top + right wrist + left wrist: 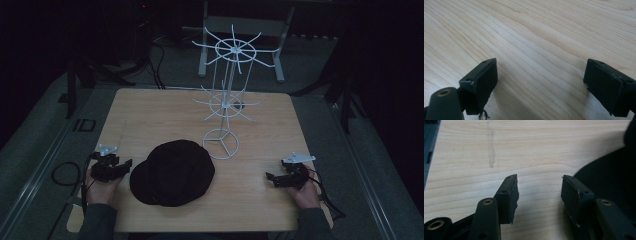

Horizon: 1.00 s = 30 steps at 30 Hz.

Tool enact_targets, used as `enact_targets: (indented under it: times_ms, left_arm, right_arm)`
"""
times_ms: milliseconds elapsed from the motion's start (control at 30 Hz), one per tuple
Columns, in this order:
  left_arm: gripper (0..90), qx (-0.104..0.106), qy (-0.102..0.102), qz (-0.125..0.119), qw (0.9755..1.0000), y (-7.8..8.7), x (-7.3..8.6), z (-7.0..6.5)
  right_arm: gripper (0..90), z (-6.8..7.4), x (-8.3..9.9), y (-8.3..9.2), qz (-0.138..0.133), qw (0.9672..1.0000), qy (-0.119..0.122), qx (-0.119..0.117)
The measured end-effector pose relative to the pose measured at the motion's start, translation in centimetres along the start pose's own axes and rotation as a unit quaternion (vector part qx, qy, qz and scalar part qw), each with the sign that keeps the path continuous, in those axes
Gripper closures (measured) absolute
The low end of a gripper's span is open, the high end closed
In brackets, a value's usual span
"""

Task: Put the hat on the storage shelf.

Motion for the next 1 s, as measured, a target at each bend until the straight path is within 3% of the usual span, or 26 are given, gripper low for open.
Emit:
enact_targets:
  times_ms: [233, 1000]
  left_arm:
    - [48.2, 0.031, -0.015, 0.013, 0.9993, 0.9, -0.7, -0.8]
    - [47.7, 0.076, -0.057, 0.021, 0.9953, 1.7, -3.5, -3.6]
  right_arm:
    - [12.0, 0.0, 0.0, 0.0, 0.0, 1.0, -0.001, 0.001]
    - [12.0, 0.0, 0.0, 0.0, 0.001, 1.0, -0.001, 0.001]
Point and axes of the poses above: each handheld gripper's, and its own axes: y roughly backward along the jaws, x roughly out of its underside, z roughly to its left, the point moved 7 cm from there along -y, roughly forward along the jaws, and after that the axes turned 4 degrees about -z, right-handed, at the moved point
